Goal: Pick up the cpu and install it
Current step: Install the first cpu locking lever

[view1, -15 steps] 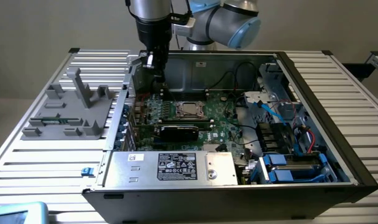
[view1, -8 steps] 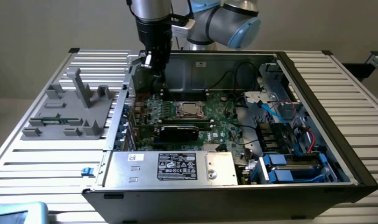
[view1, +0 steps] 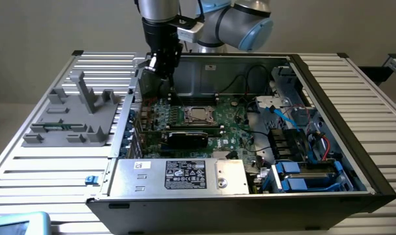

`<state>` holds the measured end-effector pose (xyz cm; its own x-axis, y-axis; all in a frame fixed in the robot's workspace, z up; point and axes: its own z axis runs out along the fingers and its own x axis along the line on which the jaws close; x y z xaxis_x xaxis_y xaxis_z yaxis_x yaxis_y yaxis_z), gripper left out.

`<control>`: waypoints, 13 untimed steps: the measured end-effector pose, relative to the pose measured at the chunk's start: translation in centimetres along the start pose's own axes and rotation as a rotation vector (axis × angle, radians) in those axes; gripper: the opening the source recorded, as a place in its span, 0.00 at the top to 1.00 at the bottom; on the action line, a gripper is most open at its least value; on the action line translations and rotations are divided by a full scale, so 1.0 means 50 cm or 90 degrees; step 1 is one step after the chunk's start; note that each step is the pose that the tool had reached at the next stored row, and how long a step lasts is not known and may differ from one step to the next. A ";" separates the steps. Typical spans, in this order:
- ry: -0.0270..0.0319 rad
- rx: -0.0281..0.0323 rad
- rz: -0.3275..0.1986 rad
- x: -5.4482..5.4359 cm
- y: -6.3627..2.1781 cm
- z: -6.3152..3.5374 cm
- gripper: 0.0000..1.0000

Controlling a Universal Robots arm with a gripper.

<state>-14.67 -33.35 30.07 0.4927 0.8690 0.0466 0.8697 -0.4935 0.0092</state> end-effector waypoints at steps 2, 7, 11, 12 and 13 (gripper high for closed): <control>-0.0002 -0.0010 0.021 0.000 0.000 0.000 0.89; -0.0007 -0.0033 0.072 0.000 0.000 0.000 0.89; -0.0010 -0.0053 0.113 0.000 0.000 0.000 0.89; -0.0011 -0.0057 0.123 0.000 0.000 0.000 0.89; -0.0012 -0.0062 0.133 0.000 0.000 0.000 0.89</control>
<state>-14.67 -33.35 30.07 0.6627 0.7475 0.0465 0.7480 -0.6637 0.0092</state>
